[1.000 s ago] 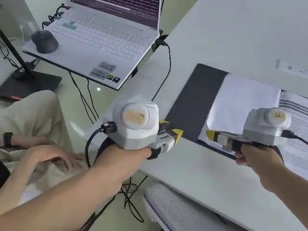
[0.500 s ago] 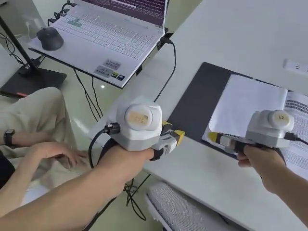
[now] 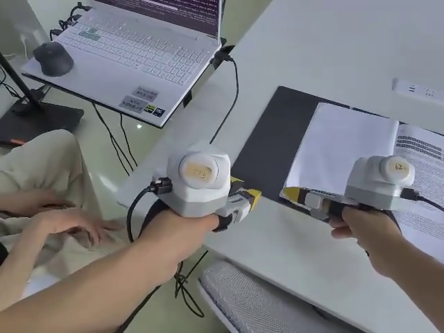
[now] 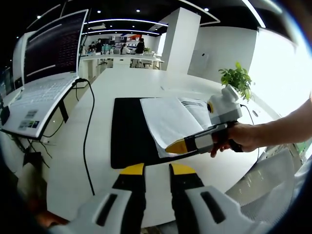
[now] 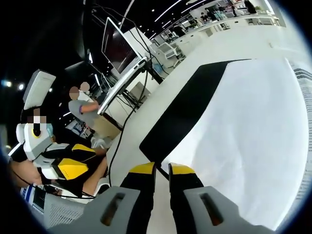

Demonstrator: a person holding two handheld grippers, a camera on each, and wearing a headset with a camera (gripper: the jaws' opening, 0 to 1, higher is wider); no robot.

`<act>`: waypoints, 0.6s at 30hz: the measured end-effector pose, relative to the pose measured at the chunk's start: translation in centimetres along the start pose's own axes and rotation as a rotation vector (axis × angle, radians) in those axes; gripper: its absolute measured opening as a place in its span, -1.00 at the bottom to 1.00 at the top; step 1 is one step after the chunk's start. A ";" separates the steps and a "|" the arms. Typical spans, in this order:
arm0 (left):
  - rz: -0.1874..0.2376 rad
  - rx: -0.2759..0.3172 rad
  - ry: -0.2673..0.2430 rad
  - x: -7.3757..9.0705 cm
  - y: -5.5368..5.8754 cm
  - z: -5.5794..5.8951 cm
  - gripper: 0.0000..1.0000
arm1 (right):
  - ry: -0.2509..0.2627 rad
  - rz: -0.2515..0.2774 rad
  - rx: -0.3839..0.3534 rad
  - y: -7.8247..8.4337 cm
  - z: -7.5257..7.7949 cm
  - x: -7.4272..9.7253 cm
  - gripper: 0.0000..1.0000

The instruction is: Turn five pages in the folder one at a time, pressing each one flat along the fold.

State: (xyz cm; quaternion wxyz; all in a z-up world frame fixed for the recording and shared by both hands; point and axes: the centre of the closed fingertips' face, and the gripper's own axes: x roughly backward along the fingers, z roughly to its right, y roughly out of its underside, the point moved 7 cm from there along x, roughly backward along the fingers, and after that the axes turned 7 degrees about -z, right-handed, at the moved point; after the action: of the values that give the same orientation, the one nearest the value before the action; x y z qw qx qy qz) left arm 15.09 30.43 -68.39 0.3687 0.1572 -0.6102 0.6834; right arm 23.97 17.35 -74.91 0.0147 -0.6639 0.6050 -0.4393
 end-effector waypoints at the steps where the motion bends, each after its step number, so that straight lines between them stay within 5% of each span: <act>1: 0.000 -0.005 0.005 -0.2 -0.1 0.2 -0.66 | 0.000 0.007 -0.003 -0.2 0.5 0.3 -0.82; 8: -0.017 -0.043 0.030 -2.5 -1.0 1.2 -0.67 | 0.013 0.090 -0.028 -1.2 1.0 4.0 -0.77; 18: -0.041 -0.092 0.065 -7.0 -1.8 2.8 -0.69 | 0.082 0.209 -0.105 -1.8 5.4 9.3 -0.76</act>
State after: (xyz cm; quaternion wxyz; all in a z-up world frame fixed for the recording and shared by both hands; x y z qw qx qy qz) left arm 20.45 25.57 -71.20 0.4090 0.1303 -0.6253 0.6518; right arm 27.52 7.49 -72.01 0.0008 -0.5787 0.6930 -0.4300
